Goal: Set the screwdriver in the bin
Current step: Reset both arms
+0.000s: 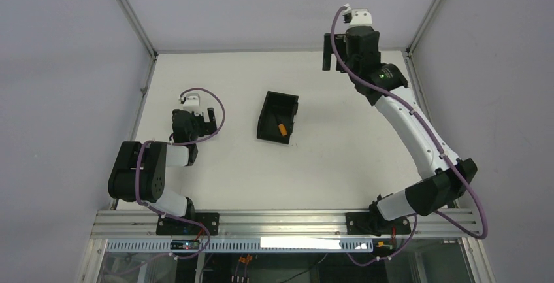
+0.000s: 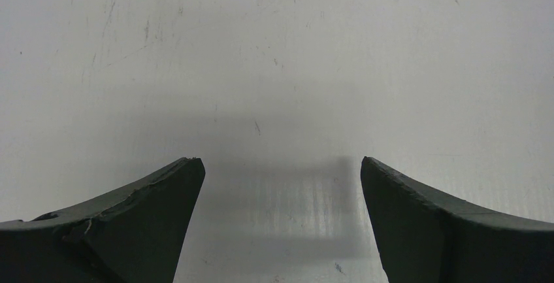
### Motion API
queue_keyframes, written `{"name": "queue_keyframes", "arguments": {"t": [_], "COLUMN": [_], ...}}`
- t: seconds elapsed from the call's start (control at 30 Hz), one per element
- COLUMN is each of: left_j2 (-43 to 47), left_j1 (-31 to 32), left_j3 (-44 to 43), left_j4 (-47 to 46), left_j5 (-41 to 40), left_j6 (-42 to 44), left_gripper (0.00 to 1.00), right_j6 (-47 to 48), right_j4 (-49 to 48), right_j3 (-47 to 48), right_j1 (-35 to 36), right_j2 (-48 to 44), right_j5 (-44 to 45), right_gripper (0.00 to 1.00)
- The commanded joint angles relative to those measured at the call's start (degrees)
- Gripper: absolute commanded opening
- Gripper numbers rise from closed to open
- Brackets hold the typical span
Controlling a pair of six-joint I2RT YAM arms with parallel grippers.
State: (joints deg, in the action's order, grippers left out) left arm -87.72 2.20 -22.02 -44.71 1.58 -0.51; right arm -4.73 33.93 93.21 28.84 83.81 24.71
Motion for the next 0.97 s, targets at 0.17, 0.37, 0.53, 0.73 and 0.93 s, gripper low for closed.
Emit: {"name": "queue_keyframes", "arguments": {"t": [0.17, 0.37, 0.53, 0.73, 0.93], "left_j2": [1.3, 1.3, 1.4, 1.3, 1.3], "left_j1": [0.0, 0.0, 0.0, 0.0, 0.0], "left_j3": [0.1, 0.1, 0.1, 0.1, 0.1], "left_j4": [-1.5, -1.5, -1.5, -1.5, -1.5], "left_j5": [0.3, 0.3, 0.3, 0.3, 0.3], "left_j6": [-0.3, -0.3, -0.3, -0.3, -0.3], "left_gripper": [0.99, 0.99, 0.99, 0.99, 0.99], "right_j6": [2.3, 2.4, 2.8, 2.1, 1.8], "right_j4": [-0.1, 0.8, 1.0, 1.5, 1.0], "right_j3": [-4.3, -4.7, -4.3, -3.6, -4.3], "right_j1": [-17.2, -24.9, -28.4, -28.7, -28.7], "right_j2": [-6.9, -6.1, -5.3, -4.1, -4.5], "right_j5": [-13.7, -18.2, -20.0, -22.6, -21.8], "right_gripper": [0.99, 0.99, 0.99, 0.99, 0.99]}}
